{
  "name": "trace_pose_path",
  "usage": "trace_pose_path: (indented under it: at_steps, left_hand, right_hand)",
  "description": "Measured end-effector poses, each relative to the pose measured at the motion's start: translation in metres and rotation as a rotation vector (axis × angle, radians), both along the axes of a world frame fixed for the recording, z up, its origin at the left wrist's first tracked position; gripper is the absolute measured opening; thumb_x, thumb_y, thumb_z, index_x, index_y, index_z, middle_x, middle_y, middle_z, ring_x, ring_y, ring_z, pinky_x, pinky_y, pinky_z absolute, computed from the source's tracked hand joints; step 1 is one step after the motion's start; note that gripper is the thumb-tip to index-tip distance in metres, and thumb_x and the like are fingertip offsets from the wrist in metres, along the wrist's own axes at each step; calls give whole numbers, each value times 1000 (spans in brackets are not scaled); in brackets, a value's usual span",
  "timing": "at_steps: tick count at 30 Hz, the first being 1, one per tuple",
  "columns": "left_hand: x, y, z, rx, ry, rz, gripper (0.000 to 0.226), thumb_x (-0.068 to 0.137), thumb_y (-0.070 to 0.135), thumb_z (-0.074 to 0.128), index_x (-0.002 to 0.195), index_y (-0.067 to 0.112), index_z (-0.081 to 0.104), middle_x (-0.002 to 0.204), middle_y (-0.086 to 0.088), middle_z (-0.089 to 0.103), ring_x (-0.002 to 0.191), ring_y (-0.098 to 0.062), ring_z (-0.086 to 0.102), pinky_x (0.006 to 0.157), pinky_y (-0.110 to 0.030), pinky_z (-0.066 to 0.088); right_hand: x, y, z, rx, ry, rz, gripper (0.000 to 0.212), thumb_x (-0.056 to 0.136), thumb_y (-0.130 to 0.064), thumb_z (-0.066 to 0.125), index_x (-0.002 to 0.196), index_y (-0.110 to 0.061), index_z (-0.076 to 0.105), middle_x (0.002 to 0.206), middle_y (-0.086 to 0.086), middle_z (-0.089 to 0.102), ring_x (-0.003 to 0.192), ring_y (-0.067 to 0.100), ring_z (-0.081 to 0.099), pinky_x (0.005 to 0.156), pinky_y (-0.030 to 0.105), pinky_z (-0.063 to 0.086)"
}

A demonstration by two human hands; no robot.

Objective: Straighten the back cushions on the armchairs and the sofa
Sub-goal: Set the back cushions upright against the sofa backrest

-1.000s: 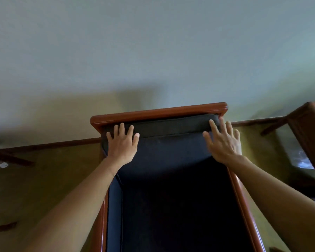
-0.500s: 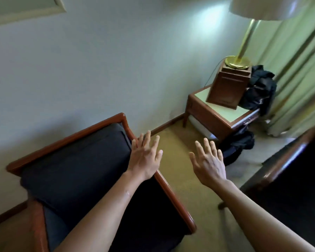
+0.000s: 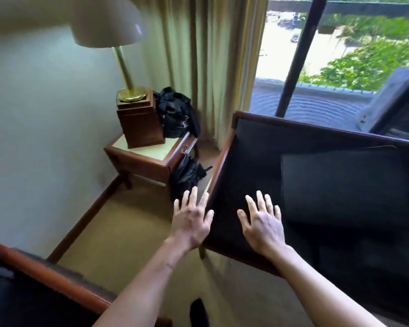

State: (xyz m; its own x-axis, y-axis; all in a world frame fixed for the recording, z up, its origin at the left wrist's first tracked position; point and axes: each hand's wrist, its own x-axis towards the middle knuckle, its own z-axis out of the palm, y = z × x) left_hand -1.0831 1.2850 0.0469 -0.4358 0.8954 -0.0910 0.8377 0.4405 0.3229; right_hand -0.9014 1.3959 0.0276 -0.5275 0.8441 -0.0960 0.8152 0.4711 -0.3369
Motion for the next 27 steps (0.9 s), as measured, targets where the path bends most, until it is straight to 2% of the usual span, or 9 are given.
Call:
trace_pose_path:
  at_steps: [8,17,22,25,27]
  left_hand:
    - [60,181,-37,-56,-20,-231,65,110,48,40,169,25,25,179,-10,12,165,-31,10,131,-54,13]
    - [79,384,-69,-103,-143,-304,64,110,49,42,168,24,28,178,-10,16,164,-30,14,130,-51,15]
    - [91,477,-94,-156,-361,-198,63,108,49,49,165,26,36,176,-6,24,162,-25,21,129,-46,24]
    - [102,524,-120,-173,-554,-48,60,105,48,56,159,26,45,170,-1,39,155,-22,37,124,-41,33]
    - [111,551,-138,-189,-665,52,60,103,46,60,157,23,48,165,-4,45,150,-24,45,120,-38,36]
  right_hand:
    - [80,134,-31,-6,-58,-221,64,106,-56,33,162,-25,30,173,8,14,160,27,4,127,50,9]
    - [124,314,-47,-20,-112,-380,64,105,-54,33,161,-23,30,173,9,15,160,27,6,127,51,9]
    - [152,396,-63,-47,-118,-464,63,105,-51,36,160,-21,33,172,12,18,160,29,9,127,52,12]
    - [175,446,-76,-59,-129,-512,63,105,-50,36,160,-19,32,172,13,17,159,29,9,127,52,12]
    - [193,477,-87,-54,-157,-526,64,105,-51,36,160,-18,30,172,13,16,159,29,8,127,51,12]
